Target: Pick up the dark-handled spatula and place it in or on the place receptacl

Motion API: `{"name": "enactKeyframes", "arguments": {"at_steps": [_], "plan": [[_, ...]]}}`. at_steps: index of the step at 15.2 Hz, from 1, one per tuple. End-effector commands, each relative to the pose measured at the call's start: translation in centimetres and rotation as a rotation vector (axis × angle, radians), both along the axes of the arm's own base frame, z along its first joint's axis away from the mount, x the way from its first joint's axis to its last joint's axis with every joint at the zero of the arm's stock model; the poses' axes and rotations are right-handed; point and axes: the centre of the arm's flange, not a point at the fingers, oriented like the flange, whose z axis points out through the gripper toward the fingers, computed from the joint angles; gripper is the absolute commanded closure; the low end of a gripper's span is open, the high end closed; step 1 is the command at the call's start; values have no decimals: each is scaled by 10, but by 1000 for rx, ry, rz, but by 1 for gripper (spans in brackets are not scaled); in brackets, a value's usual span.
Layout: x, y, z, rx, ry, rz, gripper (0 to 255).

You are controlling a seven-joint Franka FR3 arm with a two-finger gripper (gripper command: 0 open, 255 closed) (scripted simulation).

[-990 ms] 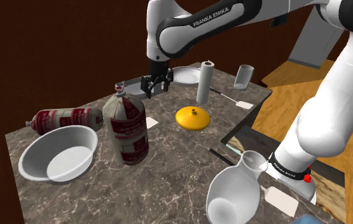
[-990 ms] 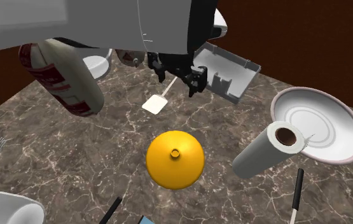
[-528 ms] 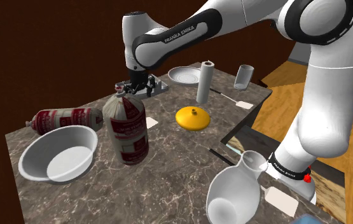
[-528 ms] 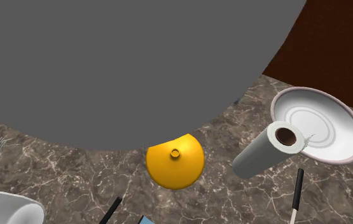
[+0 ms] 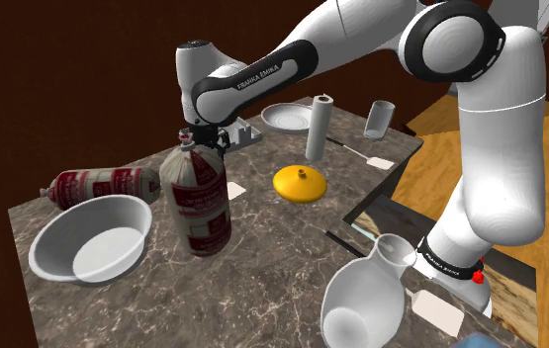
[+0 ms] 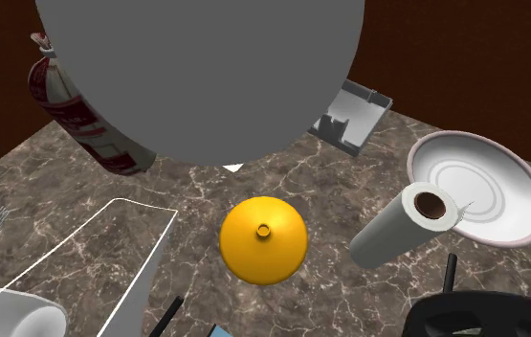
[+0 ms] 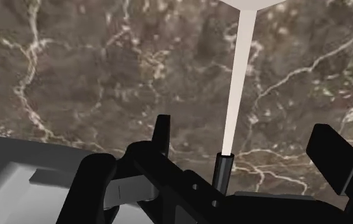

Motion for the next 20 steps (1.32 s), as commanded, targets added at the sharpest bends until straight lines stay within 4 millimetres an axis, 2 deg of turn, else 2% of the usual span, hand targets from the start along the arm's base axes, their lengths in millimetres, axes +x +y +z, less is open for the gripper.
{"name": "enactKeyframes", "arguments": {"at_steps": [1, 9, 10, 19, 20], "plan": [[1, -1, -11, 0, 0, 0, 0], [1, -1, -14, 0, 0, 0, 0], [1, -1, -14, 0, 0, 0, 255], [1, -1, -14, 0, 0, 0, 255], [1, -1, -9, 0, 0, 0, 255]]}}
